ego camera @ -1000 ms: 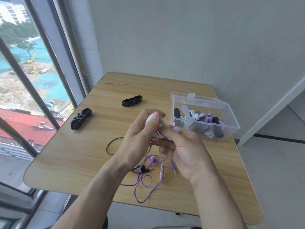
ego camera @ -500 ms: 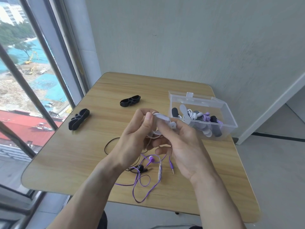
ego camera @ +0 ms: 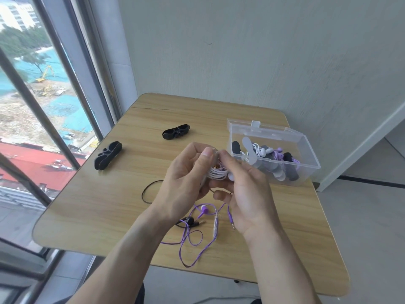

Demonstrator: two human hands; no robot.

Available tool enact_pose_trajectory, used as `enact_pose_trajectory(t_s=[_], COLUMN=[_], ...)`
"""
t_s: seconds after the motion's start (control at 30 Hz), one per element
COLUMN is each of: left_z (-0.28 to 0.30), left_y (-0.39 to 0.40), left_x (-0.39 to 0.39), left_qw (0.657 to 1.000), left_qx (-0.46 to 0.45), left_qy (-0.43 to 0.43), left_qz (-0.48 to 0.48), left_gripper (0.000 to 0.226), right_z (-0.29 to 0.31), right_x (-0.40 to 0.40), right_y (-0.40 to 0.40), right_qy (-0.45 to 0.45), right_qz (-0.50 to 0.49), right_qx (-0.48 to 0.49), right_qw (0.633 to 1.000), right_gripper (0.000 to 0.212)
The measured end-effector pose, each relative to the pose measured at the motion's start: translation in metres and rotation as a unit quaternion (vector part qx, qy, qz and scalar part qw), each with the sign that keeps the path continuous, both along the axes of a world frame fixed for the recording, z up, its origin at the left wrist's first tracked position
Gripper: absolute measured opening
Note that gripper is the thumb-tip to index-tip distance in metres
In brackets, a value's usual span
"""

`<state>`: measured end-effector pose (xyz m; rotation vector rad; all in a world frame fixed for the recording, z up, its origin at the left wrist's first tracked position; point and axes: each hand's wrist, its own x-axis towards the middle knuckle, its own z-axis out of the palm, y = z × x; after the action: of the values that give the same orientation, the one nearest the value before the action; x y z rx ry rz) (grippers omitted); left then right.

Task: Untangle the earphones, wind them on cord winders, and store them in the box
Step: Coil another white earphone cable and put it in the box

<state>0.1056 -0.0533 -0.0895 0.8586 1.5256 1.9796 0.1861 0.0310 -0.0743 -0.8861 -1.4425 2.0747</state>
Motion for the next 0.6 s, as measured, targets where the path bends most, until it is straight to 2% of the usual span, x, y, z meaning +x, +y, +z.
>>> enact_pose_trajectory(t_s=[0.1, 0.2, 0.27, 0.43, 0.53, 0.6], left_z=[-0.005, -0.007, -0.006, -0.005, -0.01, -0.014], left_y=[0.001, 0.002, 0.0, -0.004, -0.004, -0.004], left_x=[-0.001, -0.002, -0.001, 0.002, 0.006, 0.008], left_qw=[0.998, 0.997, 0.996, 0.996, 0.997, 0.993], left_qx=[0.007, 0.016, 0.024, 0.022, 0.007, -0.021], left_qy=[0.027, 0.044, 0.045, 0.079, 0.074, 0.116], left_qz=[0.048, 0.065, 0.068, 0.037, 0.006, -0.002], left_gripper=[0.027, 0.028, 0.023, 0.02, 0.026, 0.03], right_z=[-0.003, -0.009, -0.01, -0.013, -0.017, -0.018], right_x=[-0.001, 0.0, 0.0, 0.002, 0.002, 0.002], right_y=[0.002, 0.004, 0.005, 0.012, 0.015, 0.017], right_qy=[-0.018, -0.023, -0.02, -0.053, -0.08, -0.08], right_qz=[0.031, 0.065, 0.086, 0.123, 0.147, 0.16], right_qx=[-0.042, -0.074, -0.084, -0.038, 0.011, 0.016], right_qw=[0.998, 0.995, 0.993, 0.99, 0.986, 0.984], right_gripper=[0.019, 0.023, 0.019, 0.012, 0.027, 0.04])
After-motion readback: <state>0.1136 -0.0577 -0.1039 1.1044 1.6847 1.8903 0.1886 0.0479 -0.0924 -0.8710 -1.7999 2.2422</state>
